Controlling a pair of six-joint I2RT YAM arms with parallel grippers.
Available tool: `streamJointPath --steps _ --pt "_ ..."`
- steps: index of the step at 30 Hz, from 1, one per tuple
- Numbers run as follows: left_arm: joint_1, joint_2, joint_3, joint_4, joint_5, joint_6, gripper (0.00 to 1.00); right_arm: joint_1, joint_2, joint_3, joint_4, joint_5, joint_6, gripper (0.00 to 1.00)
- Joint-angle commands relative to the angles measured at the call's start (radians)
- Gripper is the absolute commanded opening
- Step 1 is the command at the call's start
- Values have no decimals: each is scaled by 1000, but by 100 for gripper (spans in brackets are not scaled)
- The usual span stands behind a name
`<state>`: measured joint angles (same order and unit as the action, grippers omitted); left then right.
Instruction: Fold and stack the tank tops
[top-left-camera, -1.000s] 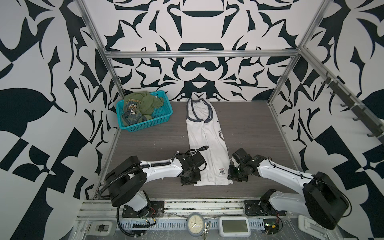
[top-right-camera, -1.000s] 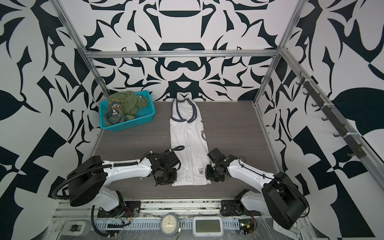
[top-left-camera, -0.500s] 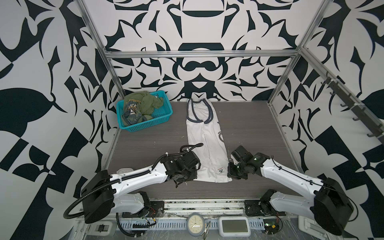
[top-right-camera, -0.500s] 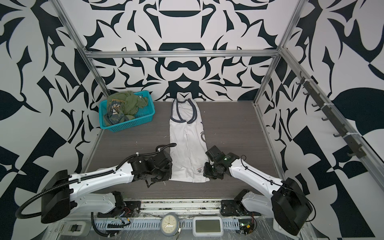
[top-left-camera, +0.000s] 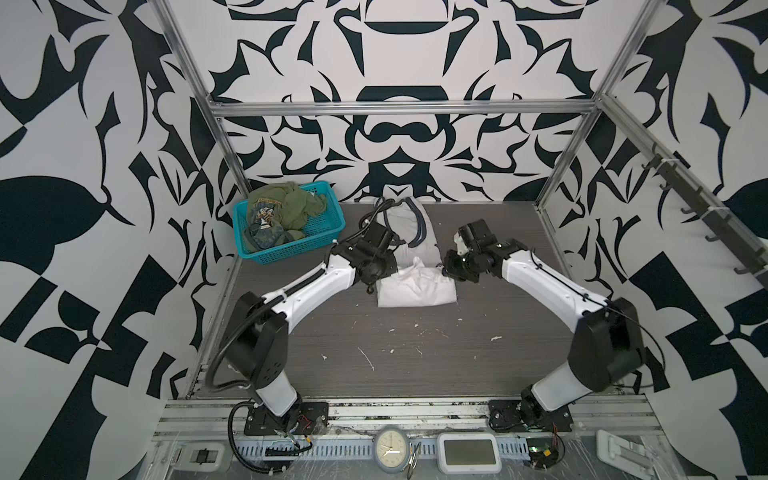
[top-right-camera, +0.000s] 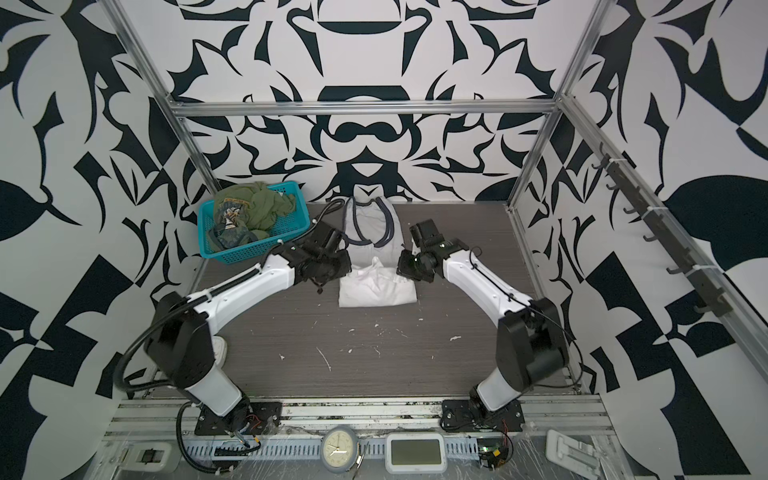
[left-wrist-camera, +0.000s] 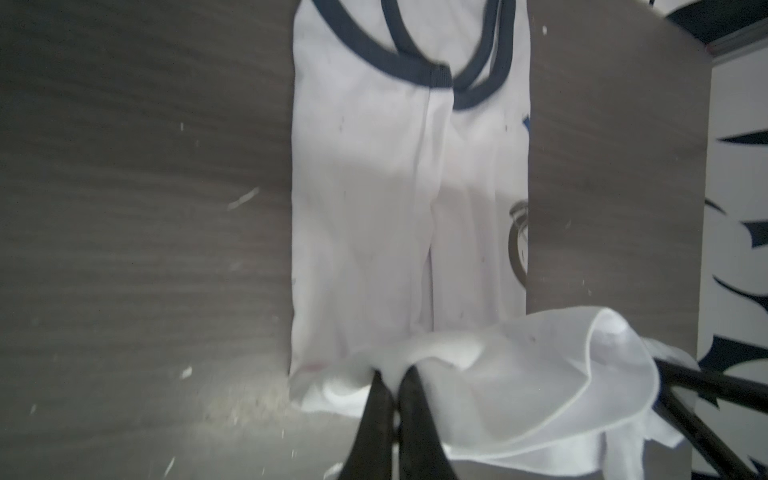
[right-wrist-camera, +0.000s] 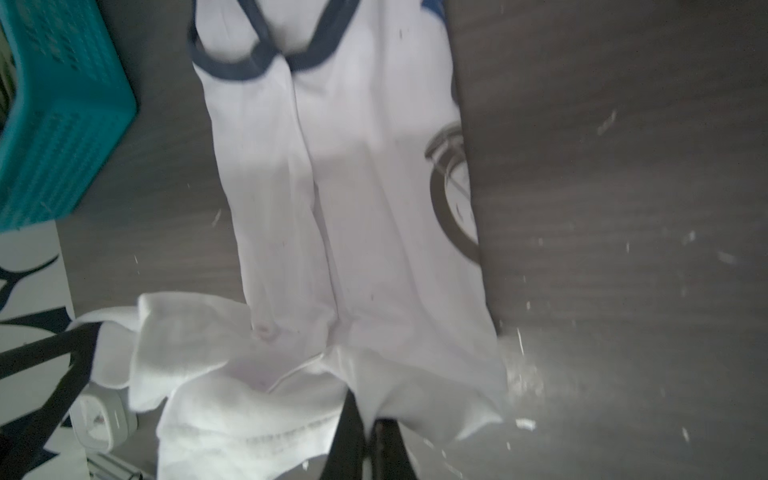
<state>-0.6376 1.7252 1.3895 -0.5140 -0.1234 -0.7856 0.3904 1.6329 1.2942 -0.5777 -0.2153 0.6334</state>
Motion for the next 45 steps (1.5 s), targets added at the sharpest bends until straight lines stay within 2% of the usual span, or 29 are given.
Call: streamJointPath --steps 1,9,18,19,21,22,25,27,28,31,35,38,42,45 --pt "50 101 123 4 -2 72 0 -29 93 132 44 -8 -71 0" --pt "121 303 329 -14 -19 82 0 -80 390 425 17 -59 -91 1" --pt "185 431 417 -8 30 62 0 -95 569 635 -16 -84 -97 3" --pt "190 443 428 -11 33 61 3 -96 583 649 -21 -84 -97 5" --pt "198 474 453 -14 50 63 16 -96 609 678 -36 -78 -101 11" --pt "202 490 471 -23 56 63 22 -100 619 692 -41 -74 -101 16" --pt "208 529 531 -85 26 65 33 -108 643 750 -82 -52 -115 34" --pt "212 531 550 -113 -6 62 48 -110 643 783 -121 -13 -136 45" --pt "211 528 564 -132 -17 63 50 -110 637 793 -141 10 -145 46" --pt "199 477 543 -141 -31 85 54 -109 581 750 -155 51 -167 50" --pt "149 371 433 -115 -72 94 57 -88 486 617 -118 60 -185 50" --pt "116 334 364 -74 -44 76 56 -49 433 509 -62 51 -192 50" --pt "94 376 369 -56 -13 74 55 11 452 452 -31 41 -188 50" --pt "95 435 414 -52 -1 80 53 30 508 483 -30 38 -186 49"
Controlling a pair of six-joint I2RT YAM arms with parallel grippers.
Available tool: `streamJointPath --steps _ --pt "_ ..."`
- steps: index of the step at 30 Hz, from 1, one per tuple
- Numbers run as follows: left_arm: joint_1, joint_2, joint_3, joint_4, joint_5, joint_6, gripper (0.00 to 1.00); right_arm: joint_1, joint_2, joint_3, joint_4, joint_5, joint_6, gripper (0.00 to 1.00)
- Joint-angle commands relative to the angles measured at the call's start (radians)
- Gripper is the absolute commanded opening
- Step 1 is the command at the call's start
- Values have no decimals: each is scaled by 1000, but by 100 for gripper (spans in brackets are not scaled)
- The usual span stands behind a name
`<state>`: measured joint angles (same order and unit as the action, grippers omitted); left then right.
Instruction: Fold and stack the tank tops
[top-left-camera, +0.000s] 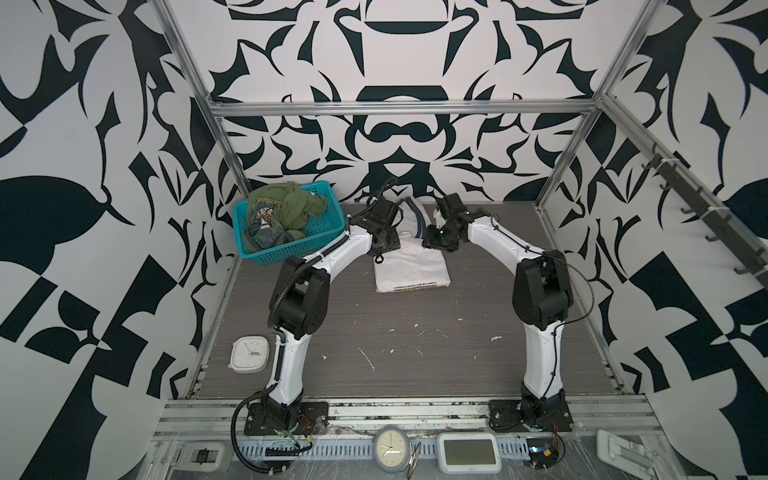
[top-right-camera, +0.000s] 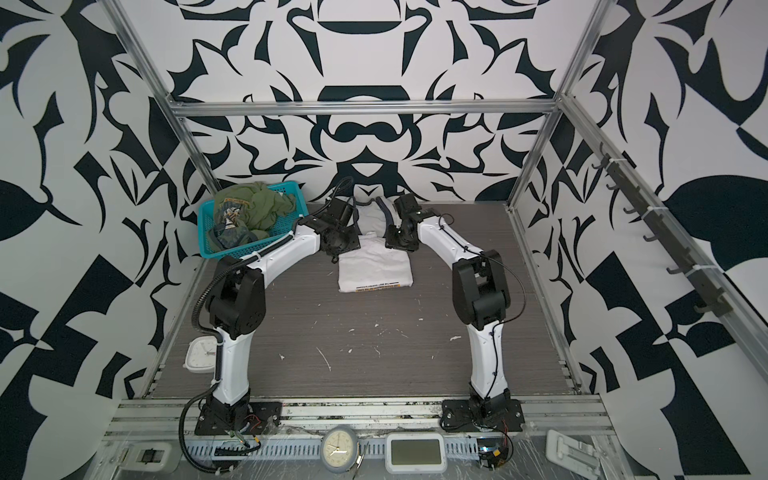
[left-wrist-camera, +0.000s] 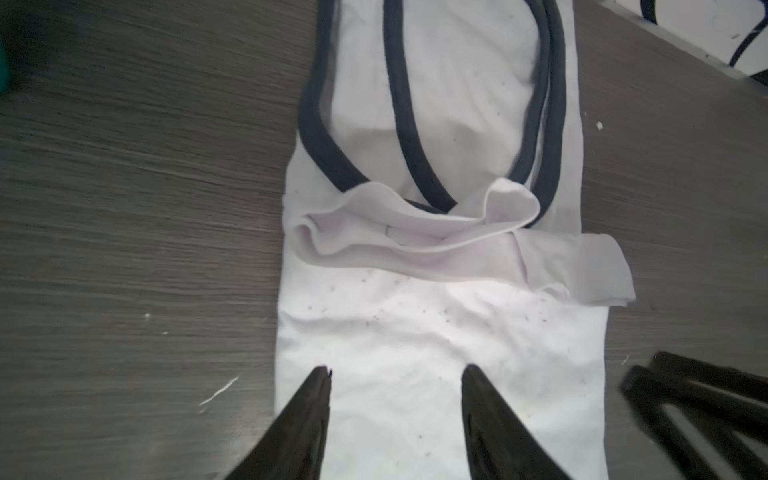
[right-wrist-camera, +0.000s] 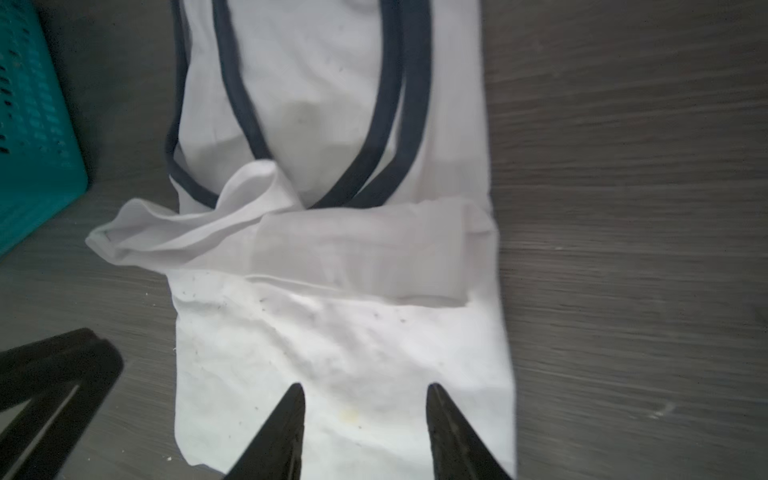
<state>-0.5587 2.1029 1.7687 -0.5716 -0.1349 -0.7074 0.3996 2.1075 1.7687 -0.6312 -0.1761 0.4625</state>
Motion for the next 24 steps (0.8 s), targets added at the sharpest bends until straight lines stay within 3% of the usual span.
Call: streamJointPath --steps 1,10,18,21,24 --pt "20 76 53 10 7 8 53 21 49 23 24 -4 -15 49" --pt "79 255 270 11 30 54 53 -3 218 315 -82 83 -53 47" --pt "103 337 392 -33 38 72 55 -43 327 494 -157 91 -75 47" --pt "103 323 435 -113 29 82 57 -44 312 518 -210 108 -93 47" --pt "100 216 375 -185 25 62 59 -45 207 437 -241 108 -105 49"
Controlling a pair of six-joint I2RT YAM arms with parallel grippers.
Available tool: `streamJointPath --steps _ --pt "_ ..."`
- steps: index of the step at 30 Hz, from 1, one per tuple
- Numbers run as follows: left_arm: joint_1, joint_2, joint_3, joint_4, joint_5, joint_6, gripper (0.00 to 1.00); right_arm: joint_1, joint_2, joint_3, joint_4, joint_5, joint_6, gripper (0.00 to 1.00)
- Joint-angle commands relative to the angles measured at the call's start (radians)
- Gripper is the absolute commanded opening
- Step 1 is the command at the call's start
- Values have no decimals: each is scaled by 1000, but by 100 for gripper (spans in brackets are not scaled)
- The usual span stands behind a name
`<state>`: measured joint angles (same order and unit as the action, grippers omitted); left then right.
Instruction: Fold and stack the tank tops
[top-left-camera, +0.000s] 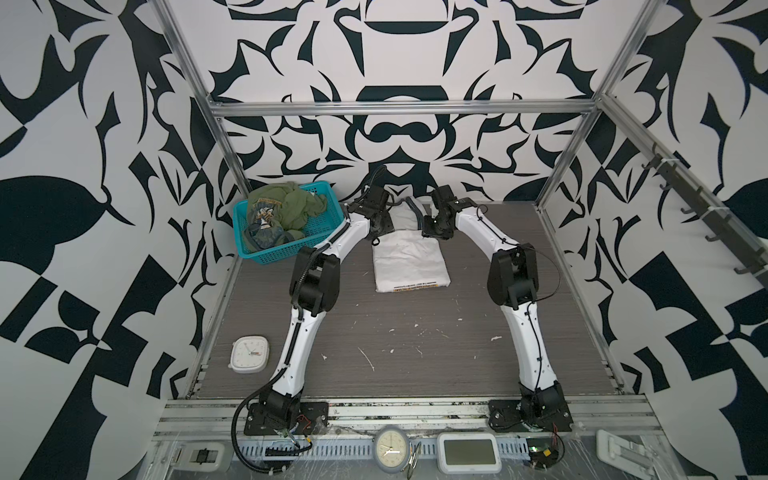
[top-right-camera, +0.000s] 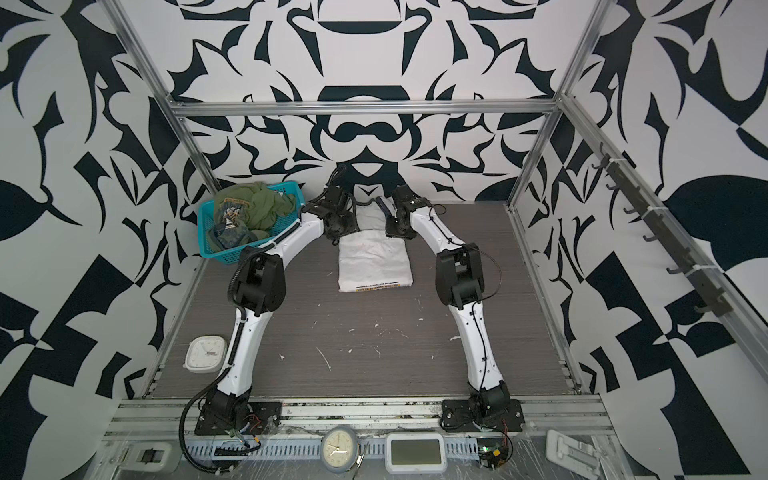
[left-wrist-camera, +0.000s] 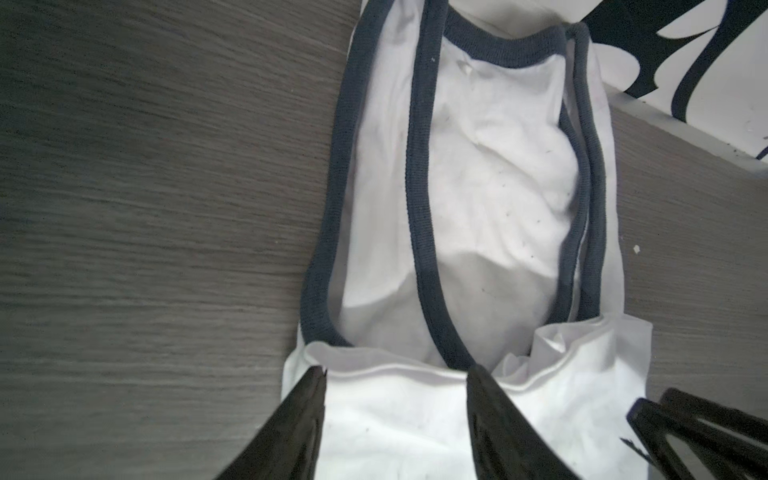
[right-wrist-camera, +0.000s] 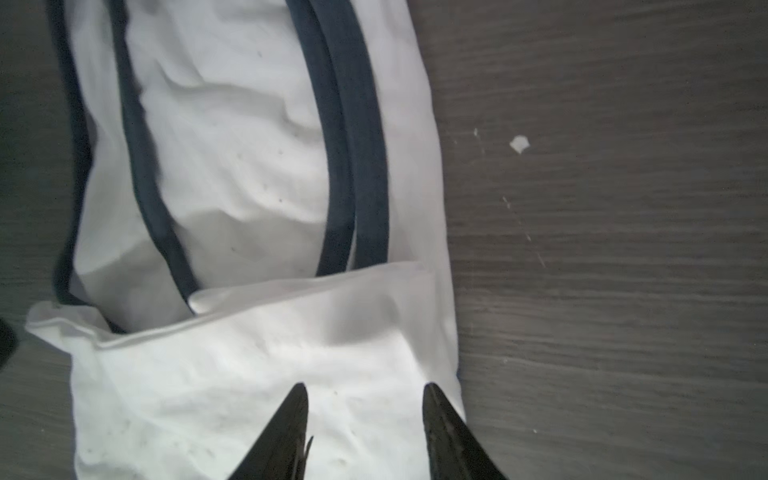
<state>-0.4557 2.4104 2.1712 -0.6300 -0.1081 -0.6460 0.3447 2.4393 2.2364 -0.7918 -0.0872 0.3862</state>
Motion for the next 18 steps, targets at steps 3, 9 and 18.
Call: streamJointPath --steps 3,9,18 --pt "-20 -283 -238 -116 -23 -20 63 10 -302 -247 -34 20 -15 51" --pt "-57 -626 -743 46 8 -98 64 5 -594 -740 158 -65 47 52" --pt "-105 -730 -1090 334 132 -65 66 -44 -730 -1081 422 -195 57 52"
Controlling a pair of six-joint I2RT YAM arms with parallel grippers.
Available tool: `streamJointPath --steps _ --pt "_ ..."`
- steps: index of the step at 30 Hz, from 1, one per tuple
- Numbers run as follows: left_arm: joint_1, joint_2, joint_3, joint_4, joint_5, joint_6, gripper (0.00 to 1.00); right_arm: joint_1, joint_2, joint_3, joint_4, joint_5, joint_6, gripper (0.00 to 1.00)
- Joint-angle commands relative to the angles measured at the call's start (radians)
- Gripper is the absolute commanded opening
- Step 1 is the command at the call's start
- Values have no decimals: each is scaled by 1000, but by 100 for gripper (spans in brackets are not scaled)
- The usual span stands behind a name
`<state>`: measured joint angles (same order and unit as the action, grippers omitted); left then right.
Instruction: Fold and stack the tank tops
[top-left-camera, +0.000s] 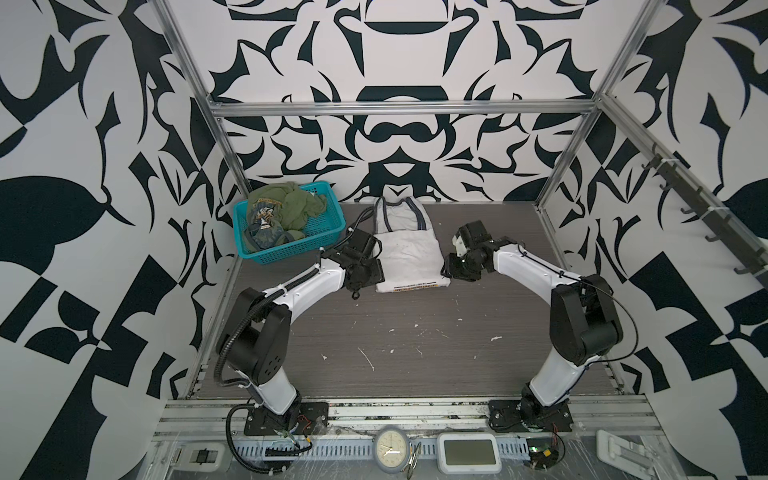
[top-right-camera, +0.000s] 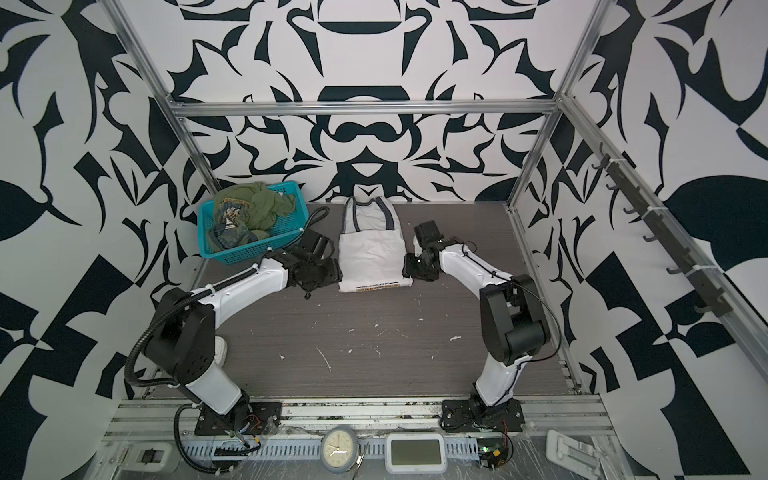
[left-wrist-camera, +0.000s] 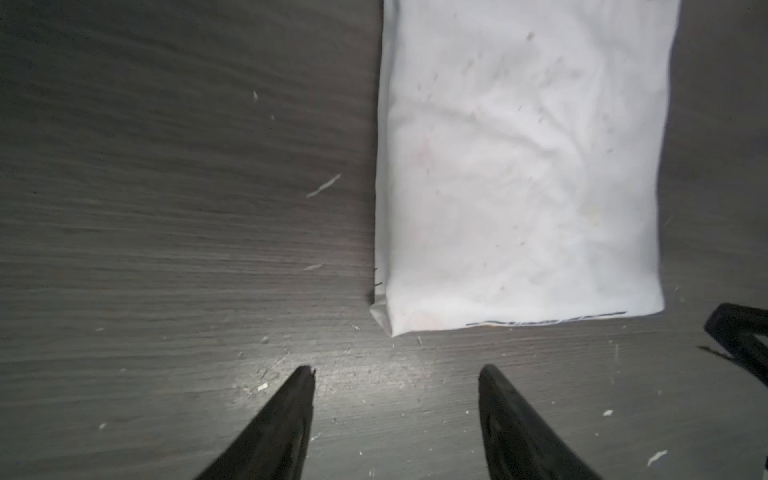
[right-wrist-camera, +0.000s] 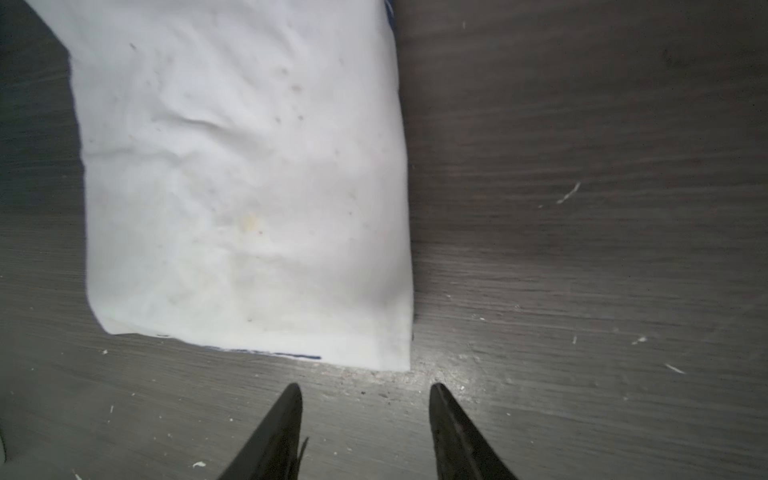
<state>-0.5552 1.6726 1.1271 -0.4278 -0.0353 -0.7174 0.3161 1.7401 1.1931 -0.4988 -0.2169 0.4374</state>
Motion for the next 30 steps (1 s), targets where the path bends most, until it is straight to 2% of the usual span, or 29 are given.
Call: streamJointPath --steps 1,8,15,26,30 --pt "-6 13 -59 152 70 10 67 -15 -32 -51 140 -81 -10 52" --pt "-6 87 -105 288 117 37 65 -18 -29 -132 272 -104 -39 51" --pt "-6 123 -87 311 112 53 54 -22 -10 -155 325 -119 -49 48" --pt "-6 141 -78 320 127 55 40 -22 50 -139 303 -136 -41 46" --pt "-6 147 -74 317 130 53 31 -20 48 -143 304 -160 -27 42"
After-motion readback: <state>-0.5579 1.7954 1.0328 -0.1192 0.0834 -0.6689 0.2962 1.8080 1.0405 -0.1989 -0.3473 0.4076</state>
